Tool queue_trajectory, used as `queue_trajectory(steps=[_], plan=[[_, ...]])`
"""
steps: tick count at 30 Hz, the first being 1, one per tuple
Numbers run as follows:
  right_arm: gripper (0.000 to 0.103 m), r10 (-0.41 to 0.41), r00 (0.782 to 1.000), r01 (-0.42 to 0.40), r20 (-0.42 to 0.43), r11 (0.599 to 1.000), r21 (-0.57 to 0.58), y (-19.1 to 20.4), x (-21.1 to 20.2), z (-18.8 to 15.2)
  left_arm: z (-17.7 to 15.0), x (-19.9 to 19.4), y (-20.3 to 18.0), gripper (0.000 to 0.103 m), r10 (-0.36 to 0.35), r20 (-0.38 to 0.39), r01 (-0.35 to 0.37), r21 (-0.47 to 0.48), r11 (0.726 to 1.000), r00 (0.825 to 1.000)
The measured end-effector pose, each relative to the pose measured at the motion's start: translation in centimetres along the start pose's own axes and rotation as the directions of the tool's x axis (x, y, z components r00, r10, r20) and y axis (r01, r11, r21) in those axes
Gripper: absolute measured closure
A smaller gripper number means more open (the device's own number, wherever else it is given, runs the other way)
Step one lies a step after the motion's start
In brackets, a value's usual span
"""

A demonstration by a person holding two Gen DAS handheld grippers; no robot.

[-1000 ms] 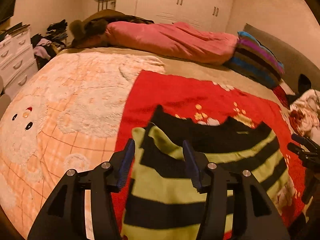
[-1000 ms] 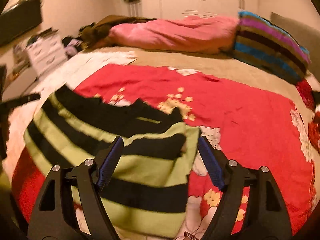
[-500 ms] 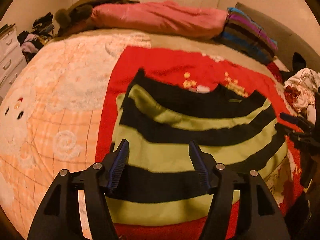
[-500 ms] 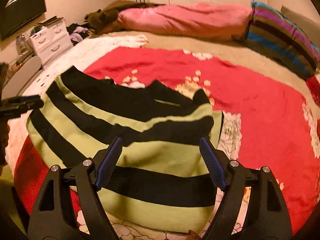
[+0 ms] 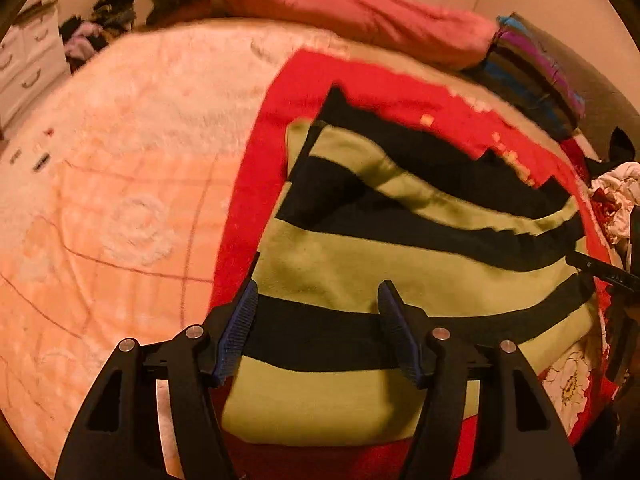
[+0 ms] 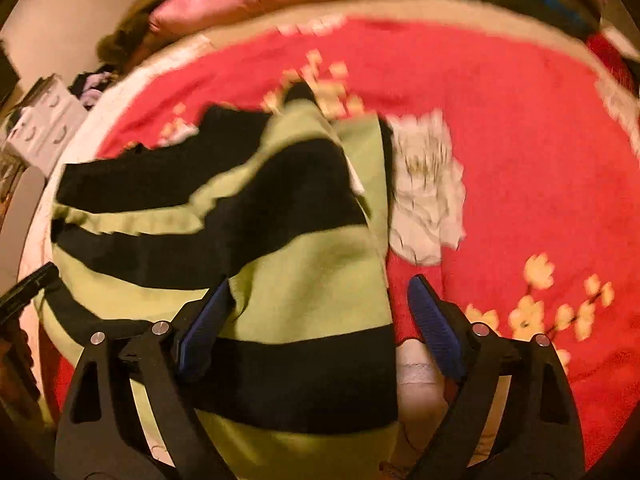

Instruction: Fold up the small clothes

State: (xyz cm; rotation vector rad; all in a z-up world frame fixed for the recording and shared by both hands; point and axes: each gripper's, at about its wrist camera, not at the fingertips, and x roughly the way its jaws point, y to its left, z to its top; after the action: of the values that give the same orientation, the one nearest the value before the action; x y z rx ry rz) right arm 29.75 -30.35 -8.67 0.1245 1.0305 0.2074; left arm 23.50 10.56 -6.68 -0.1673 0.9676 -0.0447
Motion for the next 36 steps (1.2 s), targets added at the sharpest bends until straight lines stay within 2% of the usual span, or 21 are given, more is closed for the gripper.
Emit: queue_trajectory(steps=[2, 6, 9, 11, 14, 16, 18, 19, 20, 21, 22, 24, 27, 28, 30, 32, 34, 35, 36], plan=[[0.022, -0.006, 0.996, 0.012, 0.086, 0.997, -0.071, 0.8, -2.2, 0.2, 0.4, -1.6, -0.4, 0.041, 0.012, 0.052, -0.013, 0.028, 1.0, 0.999], [0.022, -0.01, 0.986, 0.03, 0.166, 0.992, -0.122, 1.0, -4.2, 1.7, 2.6, -2.6, -1.4, 0.034, 0.012, 0.097, -0.018, 0.066, 0.998, 0.995], [0.022, -0.032, 0.987, 0.054, 0.156, 0.989, -0.139, 0.9, -3.6, 3.8, 4.8, -1.9, -2.6, 0.034, 0.005, 0.095, -0.015, 0.112, 0.994, 0.995], [0.022, -0.037, 0.99, 0.058, 0.134, 0.986, -0.154, 1.0, -2.5, 5.3, 6.4, -0.4, -3.2, 0.027, 0.01, 0.062, -0.018, 0.14, 0.99, 0.998], [0.022, -0.024, 0.994, 0.036, 0.108, 0.994, -0.106, 0.3, -1.0, 7.2, 8.4, 2.3, -4.0, 0.027, 0.043, 0.035, -0.049, 0.172, 0.984, 0.998], [0.024, -0.015, 0.995, 0.021, 0.095, 0.998, -0.066, -0.1, -0.1, 7.9, 9.1, 4.0, -4.5, 0.025, 0.066, 0.02, -0.068, 0.204, 0.977, 0.998], [0.032, -0.011, 0.997, 0.014, 0.074, 0.999, -0.036, -0.5, 1.1, 8.4, 9.3, 5.1, -4.8, 0.021, 0.069, 0.006, -0.069, 0.224, 0.972, 0.998], [0.037, -0.007, 0.999, 0.009, 0.053, 1.0, -0.029, -0.6, 1.9, 8.6, 9.2, 5.6, -5.1, 0.028, 0.066, -0.006, -0.063, 0.24, 0.969, 0.998], [0.054, -0.004, 0.999, 0.005, 0.036, 1.0, -0.031, -0.6, 2.4, 8.6, 9.0, 6.1, -5.5, 0.06, 0.09, -0.013, -0.083, 0.264, 0.961, 0.996], [0.078, 0.007, 1.0, -0.007, 0.011, 0.999, -0.035, -0.6, 3.1, 8.6, 8.9, 6.2, -5.5, 0.082, 0.094, -0.018, -0.086, 0.273, 0.958, 0.995], [0.089, 0.022, 1.0, -0.022, -0.001, 0.999, -0.036, -0.6, 3.3, 8.4, 8.9, 5.8, -5.4, 0.09, 0.059, -0.006, -0.055, 0.265, 0.963, 0.998], [0.092, 0.062, 0.998, -0.062, 0.03, 0.998, -0.016, -0.9, 2.9, 8.0, 9.4, 3.6, -4.4, 0.093, -0.018, 0.068, 0.003, 0.211, 0.977, 0.998], [0.093, 0.064, 0.991, -0.07, 0.12, 0.996, 0.049, -1.8, 1.6, 7.6, 10.5, 1.7, -2.3, 0.093, -0.112, 0.134, 0.103, 0.072, 0.992, 0.985], [0.092, 0.051, 0.99, -0.06, 0.131, 0.996, 0.068, -2.0, 1.7, 7.5, 10.7, 2.1, -1.8, 0.093, -0.131, 0.123, 0.128, 0.029, 0.991, 0.984], [0.085, 0.001, 0.994, -0.009, 0.107, 0.997, 0.072, -2.0, 2.7, 7.5, 10.6, 3.9, -2.0, 0.084, -0.068, 0.074, 0.066, 0.033, 0.997, 0.995], [0.075, -0.057, 0.996, 0.053, 0.066, 0.997, 0.059, -1.7, 4.0, 7.4, 9.8, 6.5, -2.2, 0.062, 0.009, -0.004, -0.008, 0.042, 0.999, 1.0], [0.065, -0.081, 0.994, 0.078, 0.076, 0.996, 0.039, -1.5, 3.7, 7.3, 9.1, 6.6, -1.2, 0.052, 0.001, -0.006, -0.001, -0.012, 1.0, 1.0], [0.057, -0.103, 0.989, 0.102, 0.102, 0.995, 0.022, -1.3, 2.8, 7.1, 8.9, 6.3, -0.7, 0.041, -0.002, 0.006, 0.003, -0.04, 0.999, 1.0], [0.05, -0.119, 0.982, 0.121, 0.144, 0.993, -0.003, -0.9, 1.6, 6.8, 8.6, 5.6, -0.1, 0.036, 0.003, 0.024, -0.002, -0.071, 0.997, 1.0]])
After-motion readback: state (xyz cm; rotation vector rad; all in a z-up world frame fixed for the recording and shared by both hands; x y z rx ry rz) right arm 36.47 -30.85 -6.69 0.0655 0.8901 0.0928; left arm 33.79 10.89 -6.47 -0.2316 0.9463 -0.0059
